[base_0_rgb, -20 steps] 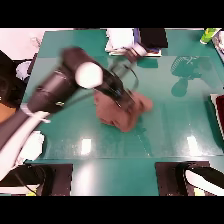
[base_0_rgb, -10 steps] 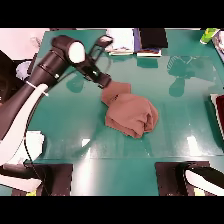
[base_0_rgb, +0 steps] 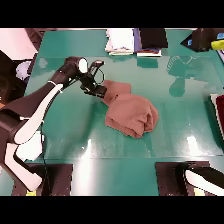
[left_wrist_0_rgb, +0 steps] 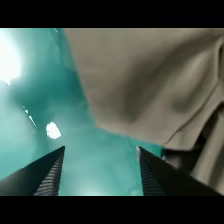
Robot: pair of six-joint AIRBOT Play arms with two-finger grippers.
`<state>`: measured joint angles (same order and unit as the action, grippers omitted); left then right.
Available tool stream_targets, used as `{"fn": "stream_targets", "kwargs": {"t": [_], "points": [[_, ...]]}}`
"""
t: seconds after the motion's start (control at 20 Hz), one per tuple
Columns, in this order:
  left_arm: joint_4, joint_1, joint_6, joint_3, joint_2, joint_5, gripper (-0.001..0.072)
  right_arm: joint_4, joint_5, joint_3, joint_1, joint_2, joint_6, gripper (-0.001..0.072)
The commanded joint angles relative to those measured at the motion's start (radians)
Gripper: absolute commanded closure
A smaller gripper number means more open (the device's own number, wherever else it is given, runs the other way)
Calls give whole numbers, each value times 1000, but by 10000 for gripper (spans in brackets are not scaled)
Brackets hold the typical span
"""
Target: Fold the shirts.
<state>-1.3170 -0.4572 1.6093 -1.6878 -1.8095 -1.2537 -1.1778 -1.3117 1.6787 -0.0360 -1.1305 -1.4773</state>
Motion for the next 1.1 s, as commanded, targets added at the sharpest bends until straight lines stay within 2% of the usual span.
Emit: {"fn": "stream_targets", "kwargs": {"t": [0.0,0.35,0.4,0.45,0.5,0.7,0.85,0.95,1.0,1.05], "points": [[92,5,9,6,-60,26,162,1,8,-66,0,0,0,695],[138,5,14,4,-84,61,165,2,29,-84,0,0,0,695],[146,5,14,-1,-83,64,262,2,28,-84,0,0,0,695],[148,5,4,-8,-83,65,510,2,24,-84,0,0,0,695],[147,5,-10,-22,-82,59,681,0,13,-84,0,0,0,696],[43,6,-39,-144,-81,-35,685,-89,-94,-108,0,6,-17,695],[-35,6,-53,-232,-81,-106,684,-193,-120,-278,0,37,-93,695],[-34,6,-71,-250,-80,-118,684,-180,-95,-426,0,40,-97,693],[-33,6,-70,-250,-81,-120,684,-143,-70,-502,0,34,-97,624],[-34,6,-71,-250,-81,-126,684,-100,-48,-562,0,17,-97,376]]}}
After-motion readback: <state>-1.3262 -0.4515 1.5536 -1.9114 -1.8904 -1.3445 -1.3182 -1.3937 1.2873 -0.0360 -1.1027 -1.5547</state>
